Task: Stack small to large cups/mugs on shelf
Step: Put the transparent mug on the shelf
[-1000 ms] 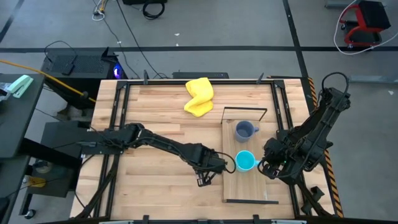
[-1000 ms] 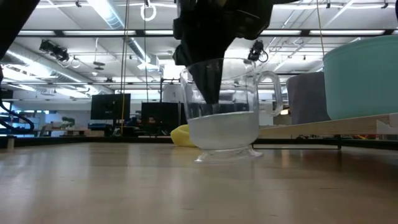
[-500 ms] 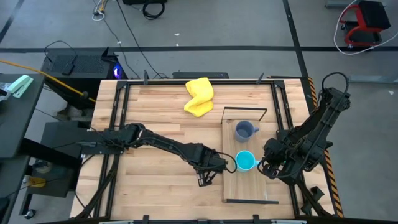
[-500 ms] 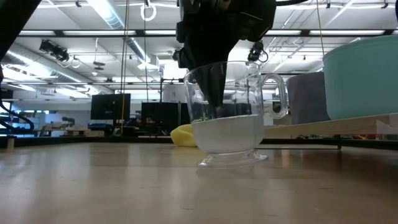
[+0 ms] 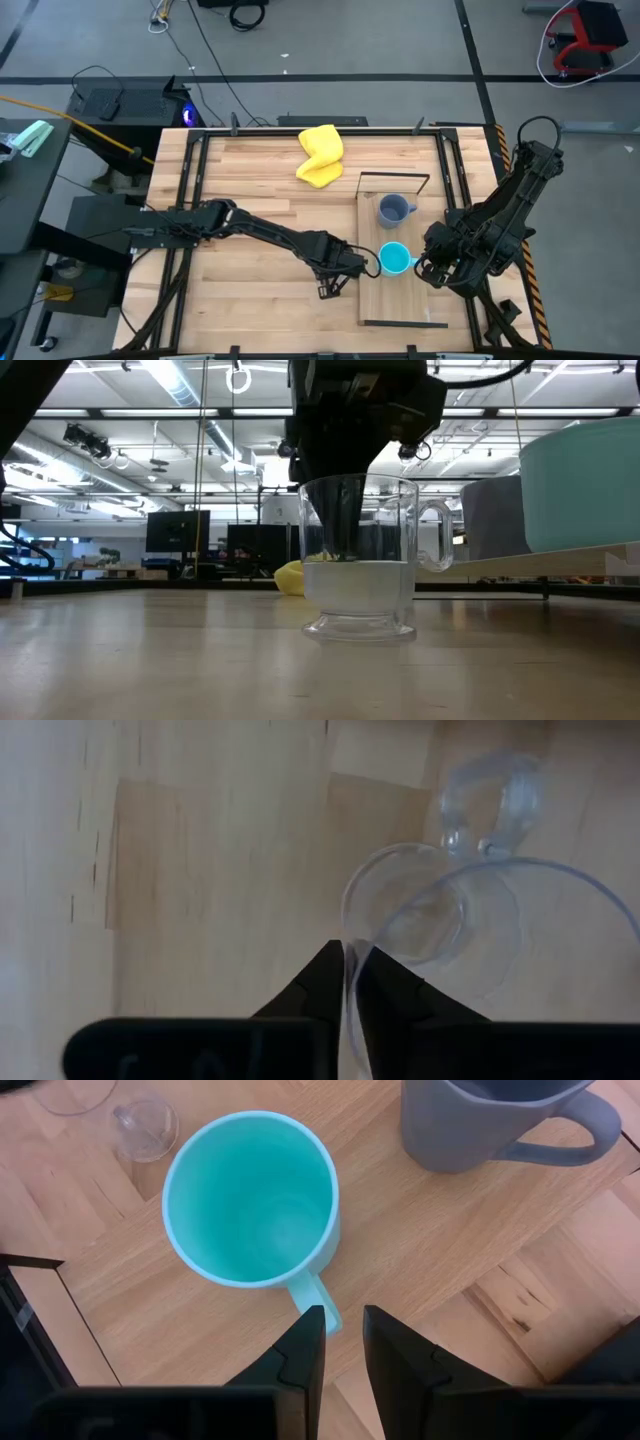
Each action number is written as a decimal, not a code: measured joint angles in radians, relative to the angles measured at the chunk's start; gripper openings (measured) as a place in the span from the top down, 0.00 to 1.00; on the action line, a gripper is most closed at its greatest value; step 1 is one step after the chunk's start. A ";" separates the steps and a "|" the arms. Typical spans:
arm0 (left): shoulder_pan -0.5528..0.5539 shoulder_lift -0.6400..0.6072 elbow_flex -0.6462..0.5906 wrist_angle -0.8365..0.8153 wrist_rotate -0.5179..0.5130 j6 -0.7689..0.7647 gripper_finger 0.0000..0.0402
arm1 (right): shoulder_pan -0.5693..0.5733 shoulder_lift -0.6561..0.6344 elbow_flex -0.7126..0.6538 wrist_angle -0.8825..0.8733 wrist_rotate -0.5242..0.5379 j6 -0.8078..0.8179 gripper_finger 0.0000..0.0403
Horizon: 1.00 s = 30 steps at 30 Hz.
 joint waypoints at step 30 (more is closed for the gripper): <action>-0.046 -0.210 0.001 -0.311 -0.231 -0.151 0.72 | -0.023 0.000 0.000 0.170 0.040 -0.180 0.80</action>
